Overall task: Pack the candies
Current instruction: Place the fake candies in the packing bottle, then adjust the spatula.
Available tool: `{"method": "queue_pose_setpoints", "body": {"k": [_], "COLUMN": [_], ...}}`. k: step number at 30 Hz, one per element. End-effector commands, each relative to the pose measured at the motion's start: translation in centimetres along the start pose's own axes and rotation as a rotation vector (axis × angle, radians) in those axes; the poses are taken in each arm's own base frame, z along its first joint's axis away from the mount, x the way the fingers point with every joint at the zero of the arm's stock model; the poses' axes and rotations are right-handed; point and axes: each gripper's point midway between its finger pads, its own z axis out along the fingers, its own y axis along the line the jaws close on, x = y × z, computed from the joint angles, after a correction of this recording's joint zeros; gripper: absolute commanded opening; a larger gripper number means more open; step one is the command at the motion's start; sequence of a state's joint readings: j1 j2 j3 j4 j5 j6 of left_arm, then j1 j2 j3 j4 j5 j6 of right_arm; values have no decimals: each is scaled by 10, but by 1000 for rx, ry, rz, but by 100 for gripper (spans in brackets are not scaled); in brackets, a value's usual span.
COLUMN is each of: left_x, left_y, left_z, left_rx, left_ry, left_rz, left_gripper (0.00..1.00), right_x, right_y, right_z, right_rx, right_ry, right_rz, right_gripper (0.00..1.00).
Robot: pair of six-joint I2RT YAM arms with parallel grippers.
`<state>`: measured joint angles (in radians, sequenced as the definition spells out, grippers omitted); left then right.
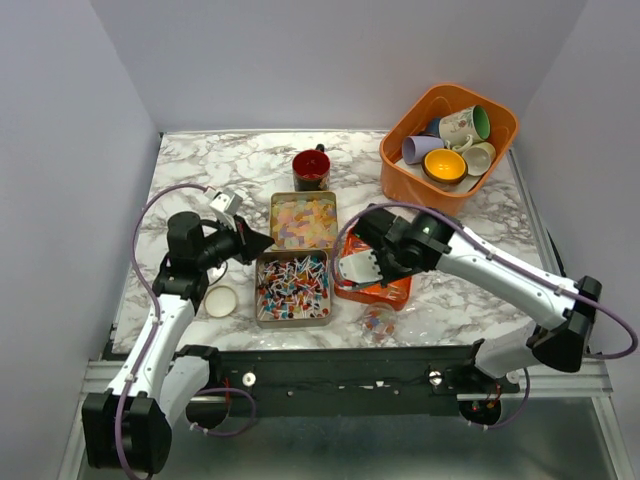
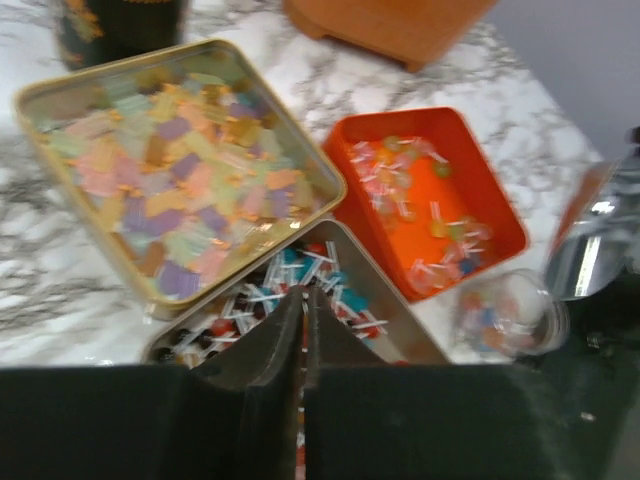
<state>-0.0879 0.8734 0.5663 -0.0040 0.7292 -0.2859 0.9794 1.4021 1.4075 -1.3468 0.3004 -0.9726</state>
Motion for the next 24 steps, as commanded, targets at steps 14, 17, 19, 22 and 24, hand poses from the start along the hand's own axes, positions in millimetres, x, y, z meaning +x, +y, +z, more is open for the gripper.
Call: {"method": "queue_pose_setpoints", "body": {"k": [14, 17, 19, 22, 24], "left_x": [-4, 8, 14, 15, 15], "left_y": [-57, -48, -43, -40, -36], "left_z": [33, 36, 38, 40, 41], "left_rx": [278, 249, 236, 223, 207], "left_ry": [96, 125, 137, 130, 127], "left_rz": [-113, -115, -120, -122, -117], "left_gripper": [0, 0, 0, 0, 0], "right_x": [-130, -137, -142, -147, -152], "right_y": [-102, -105, -103, -99, -97], "right_z": [17, -1, -15, -29, -40], "right_rx": [-49, -38, -38, -58, -74], "right_ry": [-301, -382, -441, -512, -569], "right_rz": [207, 208, 210, 210, 209], "right_gripper": [1, 1, 1, 1, 1]}}
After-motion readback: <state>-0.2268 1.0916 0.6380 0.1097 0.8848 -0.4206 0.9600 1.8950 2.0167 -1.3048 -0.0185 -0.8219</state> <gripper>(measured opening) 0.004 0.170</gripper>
